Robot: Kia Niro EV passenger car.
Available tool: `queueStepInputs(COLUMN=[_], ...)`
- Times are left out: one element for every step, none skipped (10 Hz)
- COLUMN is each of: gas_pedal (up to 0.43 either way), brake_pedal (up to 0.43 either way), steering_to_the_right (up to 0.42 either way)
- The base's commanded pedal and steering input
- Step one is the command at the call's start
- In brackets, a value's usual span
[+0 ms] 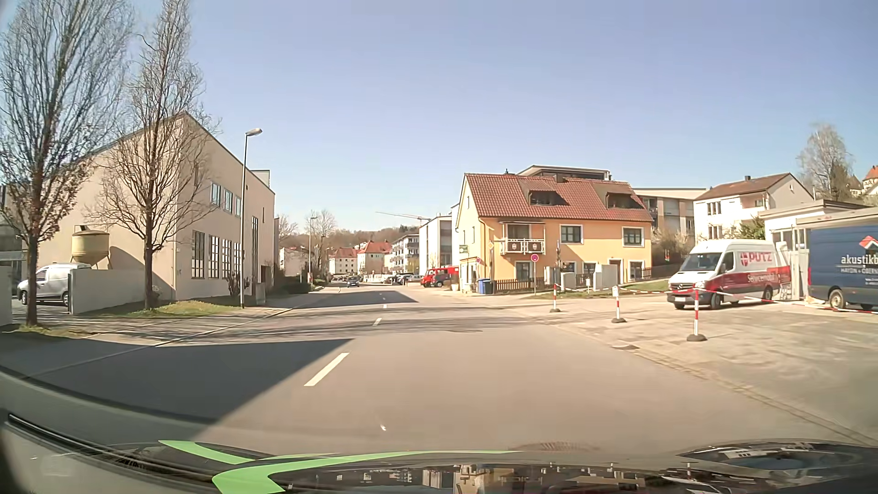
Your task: Follow the waypoints while adhering to traffic rules and regulations
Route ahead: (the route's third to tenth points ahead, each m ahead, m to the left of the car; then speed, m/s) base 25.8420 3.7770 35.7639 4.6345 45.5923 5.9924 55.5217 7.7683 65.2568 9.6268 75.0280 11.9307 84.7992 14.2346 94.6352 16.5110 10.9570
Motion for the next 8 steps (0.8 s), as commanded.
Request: queueStepInputs(gas_pedal=[0.177, 0.169, 0.169, 0.157, 0.157, 0.157, 0.157, 0.15], brake_pedal=[0.0, 0.0, 0.0, 0.0, 0.0, 0.0, 0.0, 0.0], steering_to_the_right=[-0.02, -0.021, -0.022, -0.024, -0.027, -0.028, -0.027, -0.027])
